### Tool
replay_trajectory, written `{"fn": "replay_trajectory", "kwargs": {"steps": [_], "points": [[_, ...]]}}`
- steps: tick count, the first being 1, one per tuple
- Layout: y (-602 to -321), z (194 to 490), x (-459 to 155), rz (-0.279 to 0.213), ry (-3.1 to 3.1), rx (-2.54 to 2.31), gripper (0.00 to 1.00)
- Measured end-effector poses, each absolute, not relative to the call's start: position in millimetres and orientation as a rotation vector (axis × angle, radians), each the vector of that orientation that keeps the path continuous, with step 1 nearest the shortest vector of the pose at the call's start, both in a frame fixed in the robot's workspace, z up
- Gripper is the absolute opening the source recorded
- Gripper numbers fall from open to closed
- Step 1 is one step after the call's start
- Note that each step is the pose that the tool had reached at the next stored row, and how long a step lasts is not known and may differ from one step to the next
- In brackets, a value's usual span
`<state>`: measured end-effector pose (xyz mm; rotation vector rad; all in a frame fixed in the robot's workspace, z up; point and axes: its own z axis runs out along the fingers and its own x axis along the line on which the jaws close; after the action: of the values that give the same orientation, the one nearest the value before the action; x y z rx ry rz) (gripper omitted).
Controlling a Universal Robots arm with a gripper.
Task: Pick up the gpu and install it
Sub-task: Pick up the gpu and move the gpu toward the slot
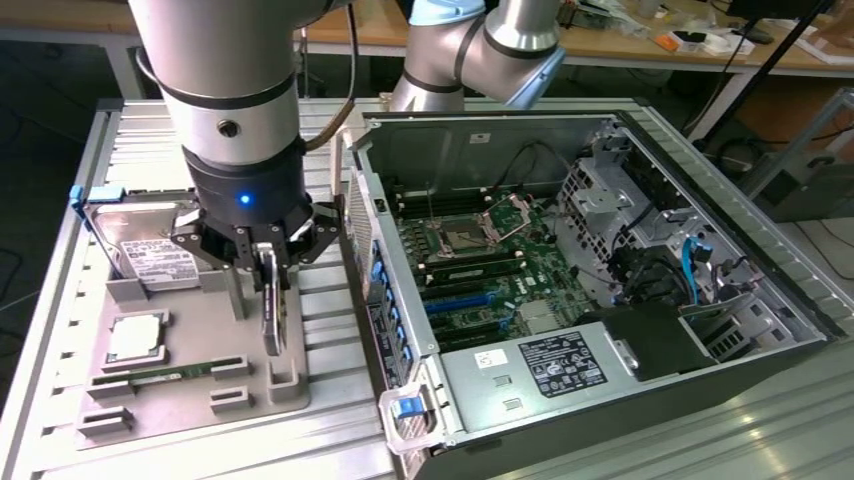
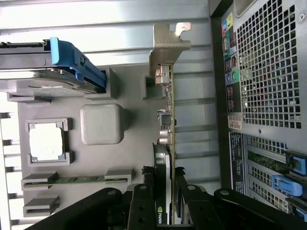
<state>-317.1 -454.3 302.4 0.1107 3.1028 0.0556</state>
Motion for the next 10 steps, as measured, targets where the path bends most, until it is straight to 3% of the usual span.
{"fn": "replay_trajectory", "kwargs": {"steps": [10], "points": [[-454.3, 312.0, -317.1, 0.056, 3.103, 0.111, 0.27]]}}
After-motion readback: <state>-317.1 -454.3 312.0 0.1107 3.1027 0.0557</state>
